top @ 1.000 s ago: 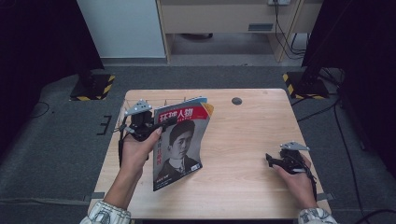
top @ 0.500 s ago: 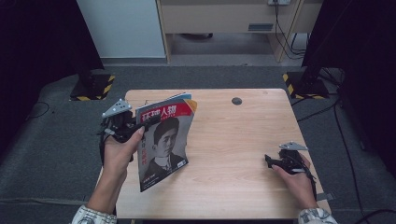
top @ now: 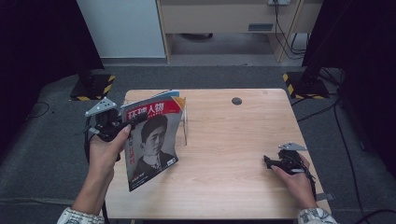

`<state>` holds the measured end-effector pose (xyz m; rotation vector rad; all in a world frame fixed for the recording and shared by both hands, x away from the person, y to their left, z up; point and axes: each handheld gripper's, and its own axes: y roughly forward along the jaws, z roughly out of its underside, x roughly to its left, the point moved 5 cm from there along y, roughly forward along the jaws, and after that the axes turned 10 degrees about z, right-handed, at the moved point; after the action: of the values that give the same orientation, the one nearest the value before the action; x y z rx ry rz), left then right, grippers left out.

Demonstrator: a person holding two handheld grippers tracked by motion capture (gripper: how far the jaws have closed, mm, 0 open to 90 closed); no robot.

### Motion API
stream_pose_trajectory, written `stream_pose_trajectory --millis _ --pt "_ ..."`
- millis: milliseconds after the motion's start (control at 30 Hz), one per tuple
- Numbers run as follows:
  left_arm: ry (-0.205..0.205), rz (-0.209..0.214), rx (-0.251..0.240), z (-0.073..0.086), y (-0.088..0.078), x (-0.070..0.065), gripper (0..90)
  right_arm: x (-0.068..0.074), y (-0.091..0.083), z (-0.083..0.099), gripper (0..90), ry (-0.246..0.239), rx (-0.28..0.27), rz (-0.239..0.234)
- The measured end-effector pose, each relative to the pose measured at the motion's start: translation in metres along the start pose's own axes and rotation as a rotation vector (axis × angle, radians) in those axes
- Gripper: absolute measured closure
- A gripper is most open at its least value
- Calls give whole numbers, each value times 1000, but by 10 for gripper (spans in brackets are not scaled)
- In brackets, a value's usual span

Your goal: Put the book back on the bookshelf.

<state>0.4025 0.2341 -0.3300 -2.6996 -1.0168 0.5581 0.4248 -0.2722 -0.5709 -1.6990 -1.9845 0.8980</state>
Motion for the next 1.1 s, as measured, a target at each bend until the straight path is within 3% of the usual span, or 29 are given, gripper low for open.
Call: stream_pose_trajectory --millis 1100 --pt "-21 -93 -20 2 -56 27 863 1 0 1 176 11 -10 2"
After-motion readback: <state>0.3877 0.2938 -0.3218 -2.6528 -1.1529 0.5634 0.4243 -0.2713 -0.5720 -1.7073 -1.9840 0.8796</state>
